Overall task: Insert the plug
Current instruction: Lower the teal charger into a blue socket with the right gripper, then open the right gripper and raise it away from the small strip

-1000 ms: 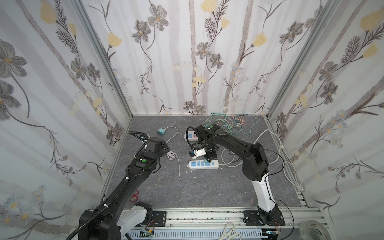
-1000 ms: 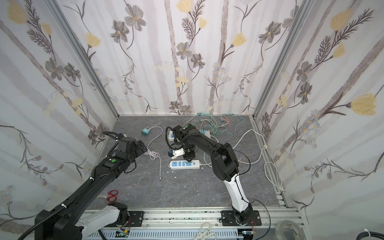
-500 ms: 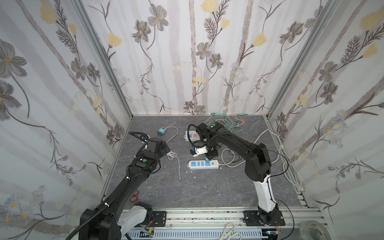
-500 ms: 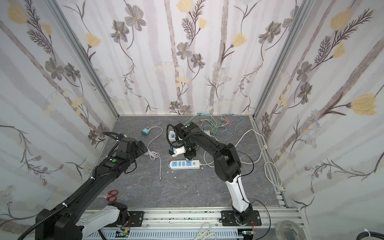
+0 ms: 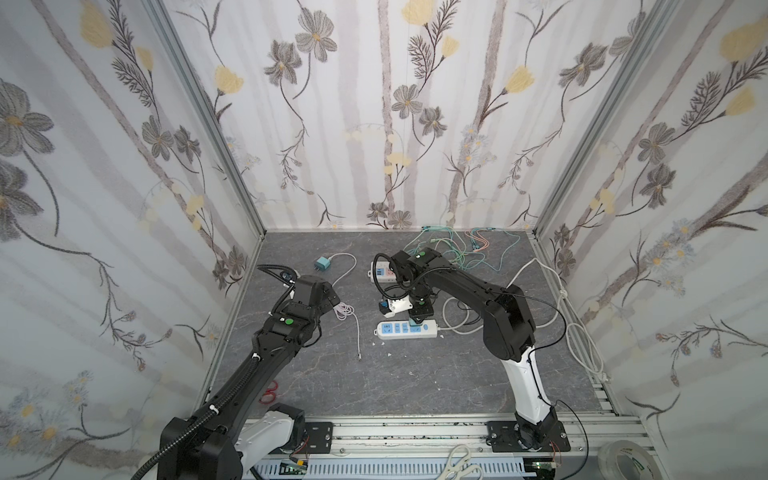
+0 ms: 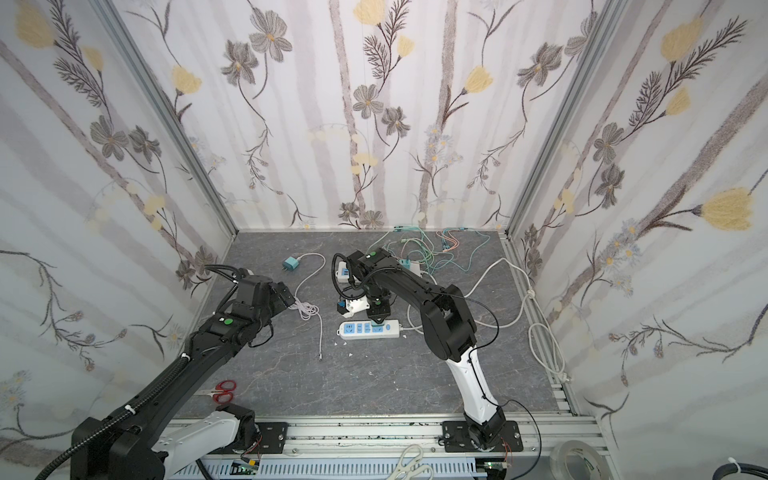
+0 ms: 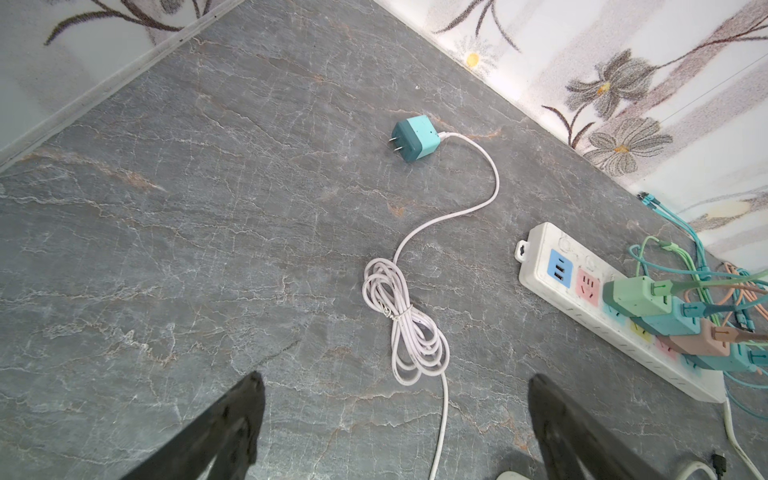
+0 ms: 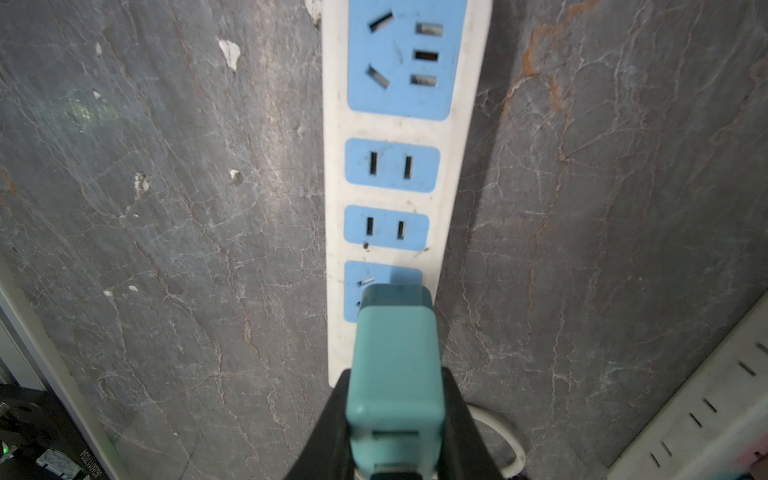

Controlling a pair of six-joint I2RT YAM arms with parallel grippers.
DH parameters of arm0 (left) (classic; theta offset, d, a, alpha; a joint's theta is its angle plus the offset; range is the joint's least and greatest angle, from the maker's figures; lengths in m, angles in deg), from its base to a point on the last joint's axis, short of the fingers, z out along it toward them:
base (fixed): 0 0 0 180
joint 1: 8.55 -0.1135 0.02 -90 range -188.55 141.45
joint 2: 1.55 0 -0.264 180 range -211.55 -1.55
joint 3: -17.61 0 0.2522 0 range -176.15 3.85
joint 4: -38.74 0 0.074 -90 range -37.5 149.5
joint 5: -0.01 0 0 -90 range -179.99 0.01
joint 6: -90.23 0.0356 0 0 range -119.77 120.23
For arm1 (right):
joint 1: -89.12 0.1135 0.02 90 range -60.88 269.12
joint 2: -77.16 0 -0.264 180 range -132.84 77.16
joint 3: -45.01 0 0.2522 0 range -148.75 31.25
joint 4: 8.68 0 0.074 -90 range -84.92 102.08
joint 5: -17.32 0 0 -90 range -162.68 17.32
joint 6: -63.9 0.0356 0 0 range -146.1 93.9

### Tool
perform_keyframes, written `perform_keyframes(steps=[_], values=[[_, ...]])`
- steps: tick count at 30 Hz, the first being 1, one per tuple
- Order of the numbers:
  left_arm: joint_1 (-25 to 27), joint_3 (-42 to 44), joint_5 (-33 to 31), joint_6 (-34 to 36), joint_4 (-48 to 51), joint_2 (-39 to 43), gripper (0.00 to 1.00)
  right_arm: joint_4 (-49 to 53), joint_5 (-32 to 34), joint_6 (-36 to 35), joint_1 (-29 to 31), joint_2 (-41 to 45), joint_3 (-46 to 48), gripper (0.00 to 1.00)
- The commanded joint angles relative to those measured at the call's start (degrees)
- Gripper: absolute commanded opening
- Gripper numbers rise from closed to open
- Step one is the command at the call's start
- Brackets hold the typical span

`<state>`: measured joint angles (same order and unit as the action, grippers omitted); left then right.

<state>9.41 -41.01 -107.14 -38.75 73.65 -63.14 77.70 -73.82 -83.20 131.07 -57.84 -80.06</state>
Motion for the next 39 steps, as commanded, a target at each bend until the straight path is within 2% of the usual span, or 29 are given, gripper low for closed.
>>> perform_keyframes(steps=[1,7,13,17,19,20,21,22,23,27,32,35,39], values=[[-0.06,0.13,-0.51,-0.13,-1.51,0.05,1.0,-0.84,3.28,-0.06,0.6,-1.62,0.13,0.0],[-0.2,-0.58,0.34,0.11,-0.74,-0.67,1.0,-1.38,3.12,1.99,2.12,-5.19,0.12,0.0],[0.02,-5.31,3.25,3.44,4.02,-6.67,1.0,1.31,8.35,9.7,1.93,-4.83,-0.04,0.0],[0.59,-6.73,3.47,3.43,4.15,-10.1,1.0,4.52,8.31,13.86,1.22,-3.07,-1.37,0.11],[0.76,-6.86,3.36,3.39,3.15,-10.4,1.0,4.47,7.27,13.24,1.23,-1.89,-1.37,0.28],[0.77,-6.97,3.07,3.38,3.04,-10.4,1.0,3.94,5.98,12.72,1.2,-1.16,-1.32,0.42],[0.77,-7.08,2.68,3.54,3.11,-10.4,1.0,3.24,4.84,12.39,1.2,-0.39,-1.36,0.58],[0.77,-7.08,2.34,3.85,3.07,-10.4,1.0,2.55,3.82,12.18,1.21,0.33,-1.37,0.96],[0.77,-7.13,1.87,4.23,3.35,-10.28,1.0,1.84,3.02,12.14,1.28,1.0,-1.24,0.99],[0.72,-7.73,0.34,6.05,5.3,-10.4,1.0,-0.14,1.0,11.84,1.29,5.46,0.15,0.99],[0.0,-9.89,-0.22,7.26,7.84,-13.04,1.0,-7.8,0.82,11.81,0.87,15.46,8.5,0.99],[-0.48,-11.66,-0.63,7.91,8.64,-15.2,1.0,-16.49,-0.3,15.15,0.19,23.25,16.17,0.99],[-1.25,-15.45,0.9,11.67,10.18,-19.46,1.0,-31.99,-2.09,24.54,-0.73,34.54,27.59,0.99]])
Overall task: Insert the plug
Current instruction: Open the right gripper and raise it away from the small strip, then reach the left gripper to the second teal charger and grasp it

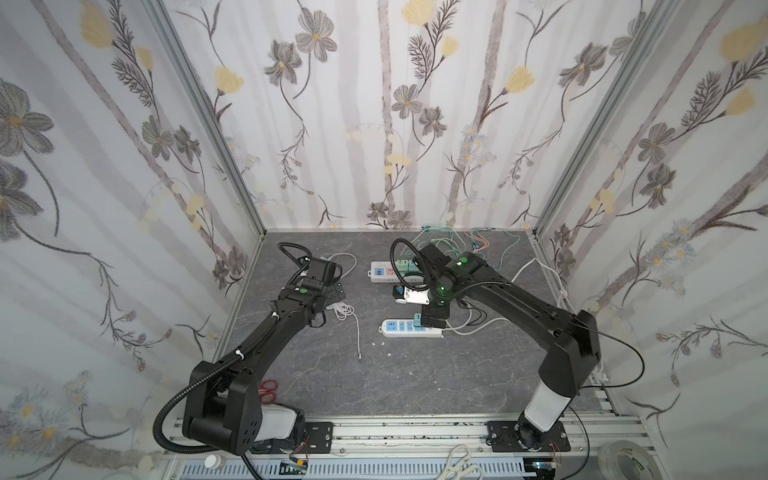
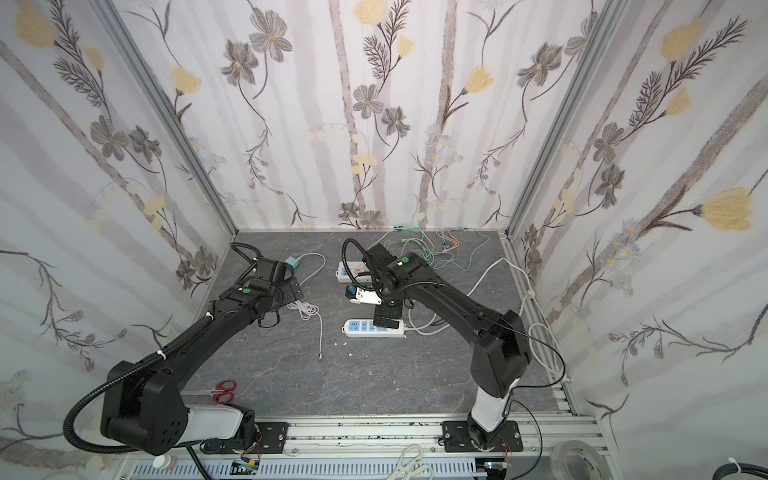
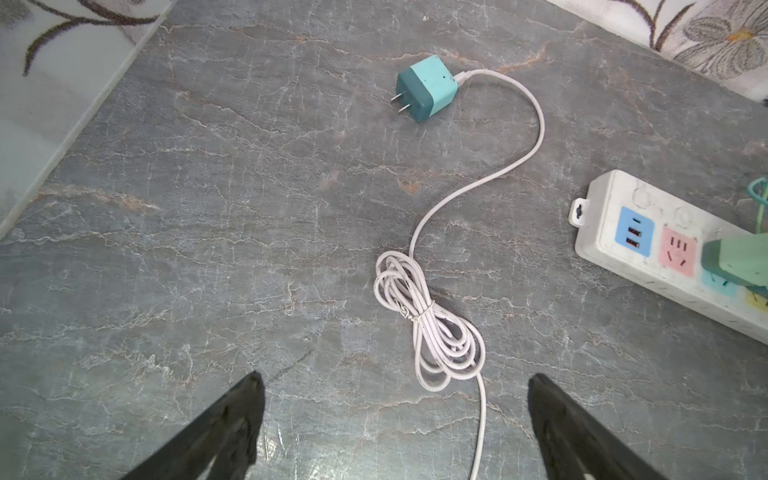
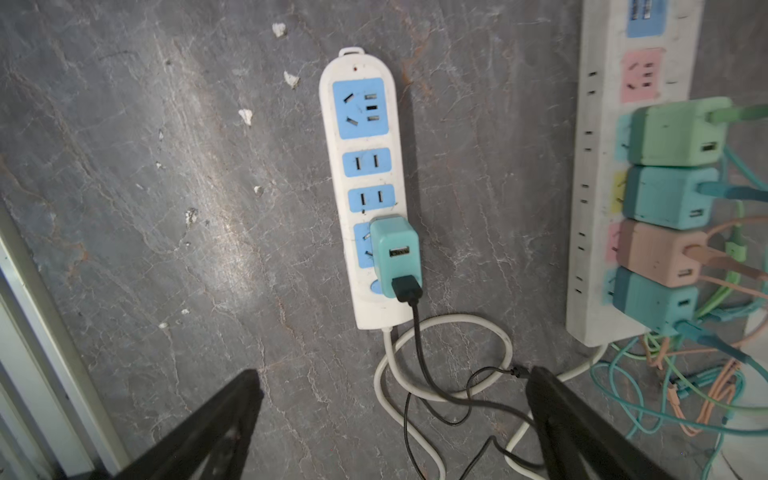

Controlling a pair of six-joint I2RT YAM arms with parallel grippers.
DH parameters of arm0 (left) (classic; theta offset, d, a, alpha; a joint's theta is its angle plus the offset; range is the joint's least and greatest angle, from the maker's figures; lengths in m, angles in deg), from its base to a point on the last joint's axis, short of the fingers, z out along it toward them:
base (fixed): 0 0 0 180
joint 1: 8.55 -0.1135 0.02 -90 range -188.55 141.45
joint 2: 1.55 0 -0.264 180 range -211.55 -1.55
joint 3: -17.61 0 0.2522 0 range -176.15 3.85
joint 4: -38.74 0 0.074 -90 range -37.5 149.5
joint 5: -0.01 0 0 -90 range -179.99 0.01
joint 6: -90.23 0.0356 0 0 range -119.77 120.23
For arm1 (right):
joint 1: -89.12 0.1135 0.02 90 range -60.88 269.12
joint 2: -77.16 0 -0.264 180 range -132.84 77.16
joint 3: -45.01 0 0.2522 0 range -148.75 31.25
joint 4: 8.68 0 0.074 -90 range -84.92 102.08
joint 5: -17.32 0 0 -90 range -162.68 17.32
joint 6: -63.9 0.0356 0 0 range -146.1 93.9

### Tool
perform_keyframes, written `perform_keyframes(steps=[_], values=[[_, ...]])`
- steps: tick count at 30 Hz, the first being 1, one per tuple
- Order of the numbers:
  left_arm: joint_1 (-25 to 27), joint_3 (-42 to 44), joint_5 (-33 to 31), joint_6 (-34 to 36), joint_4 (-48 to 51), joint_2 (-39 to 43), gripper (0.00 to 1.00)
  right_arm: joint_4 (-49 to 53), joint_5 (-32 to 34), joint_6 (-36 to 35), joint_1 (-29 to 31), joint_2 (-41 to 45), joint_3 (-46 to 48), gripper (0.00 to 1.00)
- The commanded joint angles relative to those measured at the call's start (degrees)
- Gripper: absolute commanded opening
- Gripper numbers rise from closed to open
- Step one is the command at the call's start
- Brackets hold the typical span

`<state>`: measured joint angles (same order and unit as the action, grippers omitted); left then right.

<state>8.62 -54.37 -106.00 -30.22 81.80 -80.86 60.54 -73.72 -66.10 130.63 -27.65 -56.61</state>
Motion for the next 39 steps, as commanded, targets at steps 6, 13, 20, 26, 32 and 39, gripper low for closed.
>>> perform_keyframes(steps=[6,13,20,26,32,39], values=[[-1.86,-10.86,1.01,10.67,7.11,-10.81,1.0,-36.34,6.11,26.5,-0.97,19.11,20.06,0.99],[-6.16,-19.89,4.13,18.58,9.61,-20.72,1.0,-50.01,12.97,55.08,-3.31,28.92,33.05,0.99],[-9.59,-29.08,9.46,29.18,10.75,-30.68,0.97,-46.89,21.73,75.33,-5.42,32.32,35.9,0.99],[-12.29,-40.61,11.39,35.49,14.8,-40.53,0.85,-45.41,19.7,67.12,-5.75,36.49,36.13,0.99],[-13.76,-48.87,16.37,41.29,16.38,-47.72,0.81,-48.0,16.65,64.08,-6.58,41.35,40.42,0.99],[-15.16,-62.02,15.51,45.05,22.21,-57.92,0.78,-47.45,16.23,65.23,-7.85,44.08,42.86,0.99]])
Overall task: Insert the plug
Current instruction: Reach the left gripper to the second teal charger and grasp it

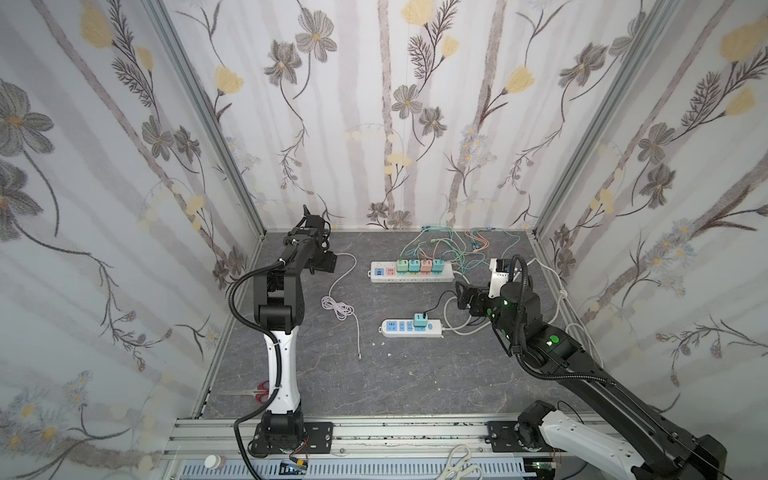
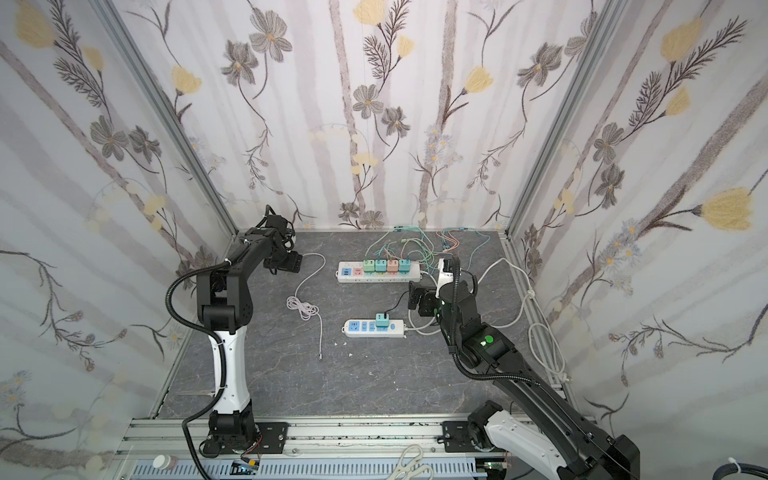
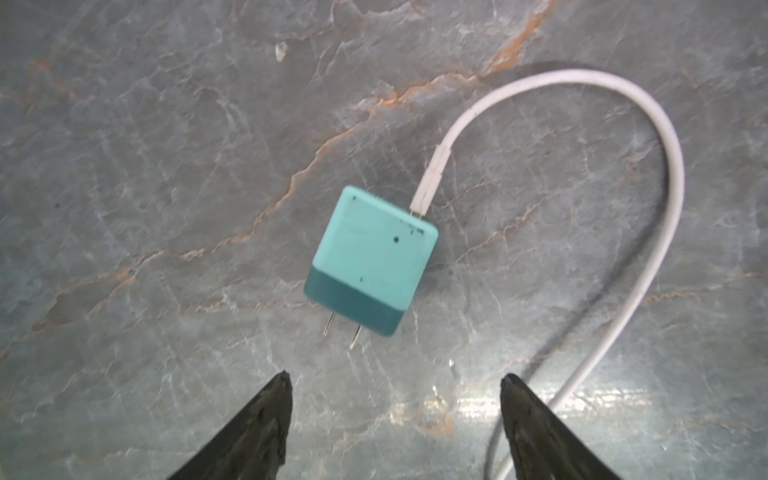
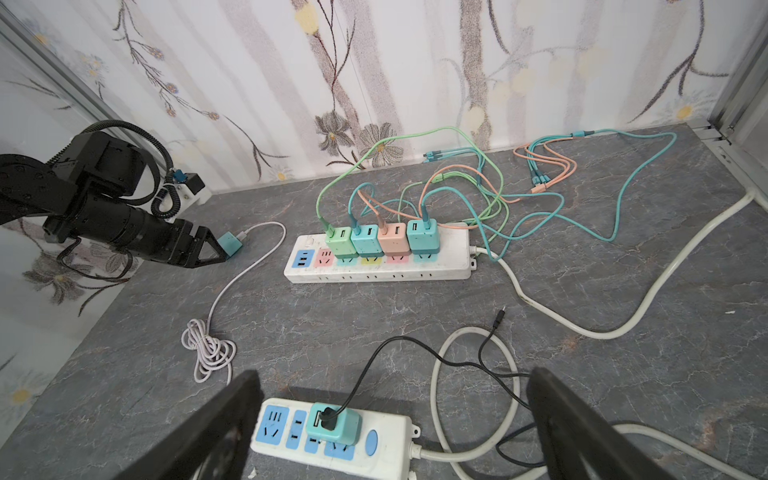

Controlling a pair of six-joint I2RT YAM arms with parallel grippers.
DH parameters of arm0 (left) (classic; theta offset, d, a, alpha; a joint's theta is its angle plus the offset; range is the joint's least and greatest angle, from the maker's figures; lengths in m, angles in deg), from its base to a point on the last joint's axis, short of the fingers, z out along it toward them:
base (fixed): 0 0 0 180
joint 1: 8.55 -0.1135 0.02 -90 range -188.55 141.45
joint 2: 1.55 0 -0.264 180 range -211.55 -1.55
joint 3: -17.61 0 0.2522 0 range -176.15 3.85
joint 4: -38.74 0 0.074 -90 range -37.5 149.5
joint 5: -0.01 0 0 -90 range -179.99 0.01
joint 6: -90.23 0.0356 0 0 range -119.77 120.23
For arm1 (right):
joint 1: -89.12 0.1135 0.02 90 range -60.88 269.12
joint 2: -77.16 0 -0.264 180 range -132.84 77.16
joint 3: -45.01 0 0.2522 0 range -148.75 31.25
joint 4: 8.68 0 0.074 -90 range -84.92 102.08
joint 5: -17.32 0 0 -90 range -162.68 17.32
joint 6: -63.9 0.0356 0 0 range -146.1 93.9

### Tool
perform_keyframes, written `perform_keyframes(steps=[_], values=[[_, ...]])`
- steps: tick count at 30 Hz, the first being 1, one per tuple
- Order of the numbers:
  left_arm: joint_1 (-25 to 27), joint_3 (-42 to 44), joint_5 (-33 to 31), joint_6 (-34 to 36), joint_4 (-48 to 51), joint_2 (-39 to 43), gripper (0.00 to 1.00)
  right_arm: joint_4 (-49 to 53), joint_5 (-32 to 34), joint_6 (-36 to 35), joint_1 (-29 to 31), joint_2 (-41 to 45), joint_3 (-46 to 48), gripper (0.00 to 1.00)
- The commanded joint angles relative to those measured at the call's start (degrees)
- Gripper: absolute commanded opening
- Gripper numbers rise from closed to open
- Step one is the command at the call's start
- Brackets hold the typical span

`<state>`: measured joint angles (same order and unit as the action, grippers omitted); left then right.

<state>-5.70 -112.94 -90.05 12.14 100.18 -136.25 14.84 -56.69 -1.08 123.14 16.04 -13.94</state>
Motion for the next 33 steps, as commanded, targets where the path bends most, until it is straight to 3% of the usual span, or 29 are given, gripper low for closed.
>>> perform_keyframes(steps=[1,7,10,23,28,33], values=[[-1.12,-5.79,-0.55,2.82,4.97,-4.13,0.77,-1.3,-0.88,0.19,-0.46,0.43,0.1,0.99],[-1.62,-15.04,-1.07,4.76,9.74,-11.13,0.76,-0.44,-0.3,0.32,-1.09,0.43,-0.23,0.99],[-1.62,-17.52,1.57,6.15,11.58,-12.75,0.76,-0.53,-0.13,0.47,-1.48,0.09,-0.57,1.0],[-1.53,-17.45,8.31,10.15,13.99,-11.67,0.58,0.5,-1.09,1.31,-2.29,-2.42,-2.06,0.99],[-1.53,-16.98,4.12,9.54,11.88,-12.02,0.63,1.11,-1.23,1.39,-2.36,-2.34,-1.95,0.99],[-1.53,-16.98,5.05,9.46,11.61,-12.67,0.63,1.3,-1.52,1.46,-2.47,-2.42,-2.01,0.99]])
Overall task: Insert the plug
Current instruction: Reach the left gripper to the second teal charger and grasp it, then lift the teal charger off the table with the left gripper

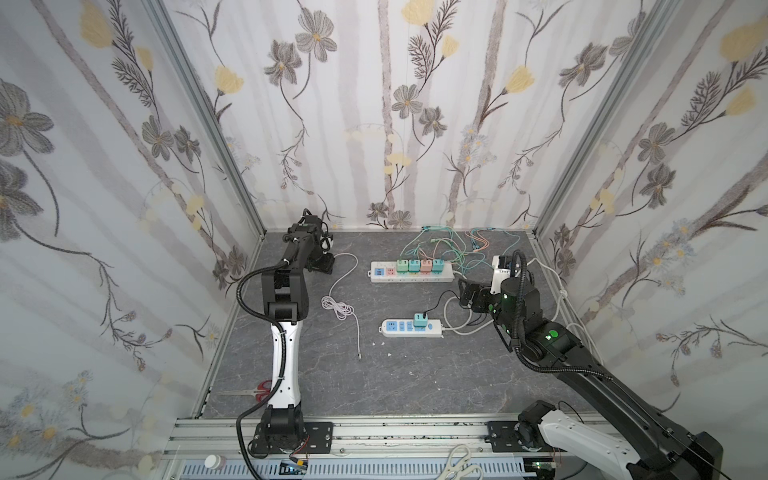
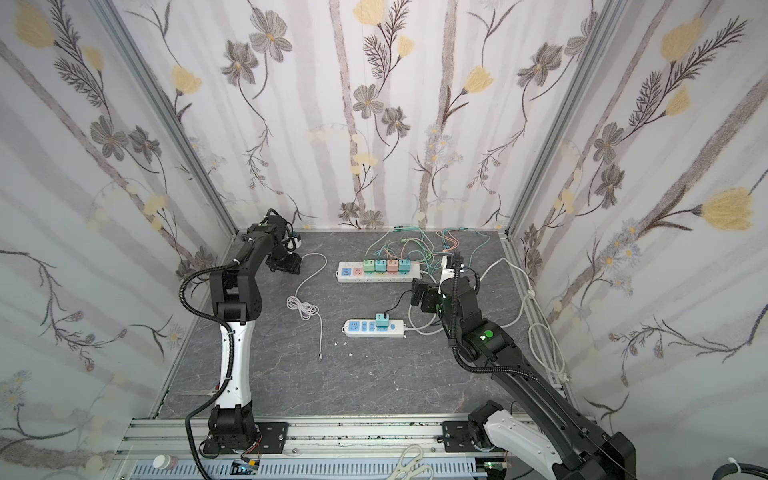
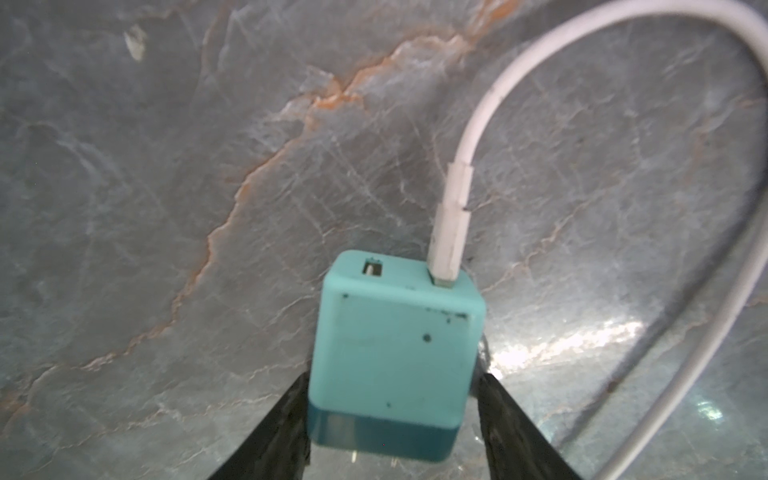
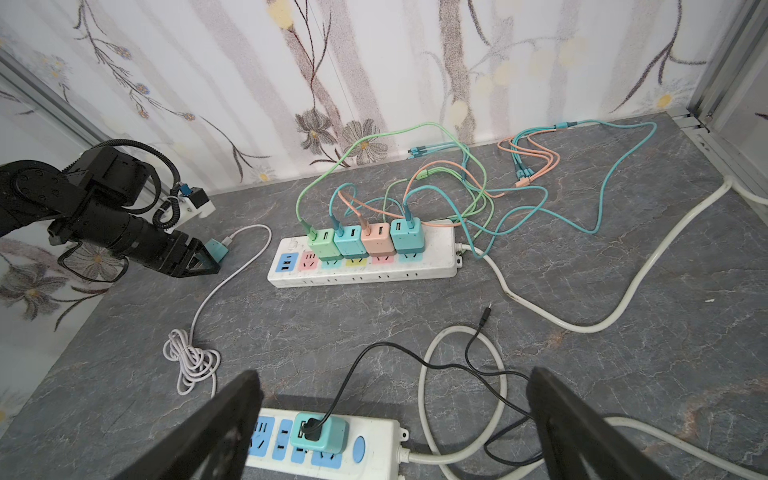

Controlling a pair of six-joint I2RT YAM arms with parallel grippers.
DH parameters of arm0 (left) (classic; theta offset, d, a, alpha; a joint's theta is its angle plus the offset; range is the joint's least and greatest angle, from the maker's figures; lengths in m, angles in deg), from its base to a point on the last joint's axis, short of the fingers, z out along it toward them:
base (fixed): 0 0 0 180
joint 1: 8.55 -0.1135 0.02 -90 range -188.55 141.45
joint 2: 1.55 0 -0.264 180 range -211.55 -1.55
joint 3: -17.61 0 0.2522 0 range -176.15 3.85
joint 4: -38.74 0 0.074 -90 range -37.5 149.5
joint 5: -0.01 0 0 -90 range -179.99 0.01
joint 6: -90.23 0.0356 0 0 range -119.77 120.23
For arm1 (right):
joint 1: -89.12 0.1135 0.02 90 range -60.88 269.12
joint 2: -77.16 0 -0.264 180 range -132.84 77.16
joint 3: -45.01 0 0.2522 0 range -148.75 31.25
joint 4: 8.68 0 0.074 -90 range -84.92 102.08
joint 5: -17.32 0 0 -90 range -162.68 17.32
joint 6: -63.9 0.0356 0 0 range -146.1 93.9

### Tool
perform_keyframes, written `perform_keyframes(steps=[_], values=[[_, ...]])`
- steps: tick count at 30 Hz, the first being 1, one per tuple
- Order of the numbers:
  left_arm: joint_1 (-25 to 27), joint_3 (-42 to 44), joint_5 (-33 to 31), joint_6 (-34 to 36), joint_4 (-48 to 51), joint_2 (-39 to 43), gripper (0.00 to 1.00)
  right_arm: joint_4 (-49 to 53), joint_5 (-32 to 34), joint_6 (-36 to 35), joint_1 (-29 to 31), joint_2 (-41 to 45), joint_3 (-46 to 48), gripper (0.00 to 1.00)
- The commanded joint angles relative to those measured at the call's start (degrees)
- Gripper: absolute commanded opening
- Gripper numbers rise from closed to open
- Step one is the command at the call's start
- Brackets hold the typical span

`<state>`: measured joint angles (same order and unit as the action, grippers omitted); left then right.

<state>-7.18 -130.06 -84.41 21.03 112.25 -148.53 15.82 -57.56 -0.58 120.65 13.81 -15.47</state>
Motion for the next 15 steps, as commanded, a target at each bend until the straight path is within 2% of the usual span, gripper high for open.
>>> perform_keyframes(steps=[1,5,7,12,15], values=[[-0.05,0.14,-0.75,0.43,-0.71,-0.65,0.63,0.3,-0.61,1.09,0.02,-0.29,-0.41,0.99],[0.04,-0.21,-1.9,-0.22,-1.33,-1.73,0.61,0.23,-0.94,1.58,-0.1,-1.27,-0.45,0.99],[0.09,-0.05,-1.72,-0.7,-1.6,-1.59,0.56,0.53,-1.04,1.68,-0.23,-2.09,-0.82,0.99],[0.04,1.79,-1.59,-2.48,-3.23,0.19,0.28,0.5,0.61,1.85,-0.22,-2.92,-1.69,0.99],[0.04,6.37,-2.14,-4.01,-6.45,3.62,0.18,0.45,0.51,0.63,-0.22,-2.74,-1.99,0.99]])
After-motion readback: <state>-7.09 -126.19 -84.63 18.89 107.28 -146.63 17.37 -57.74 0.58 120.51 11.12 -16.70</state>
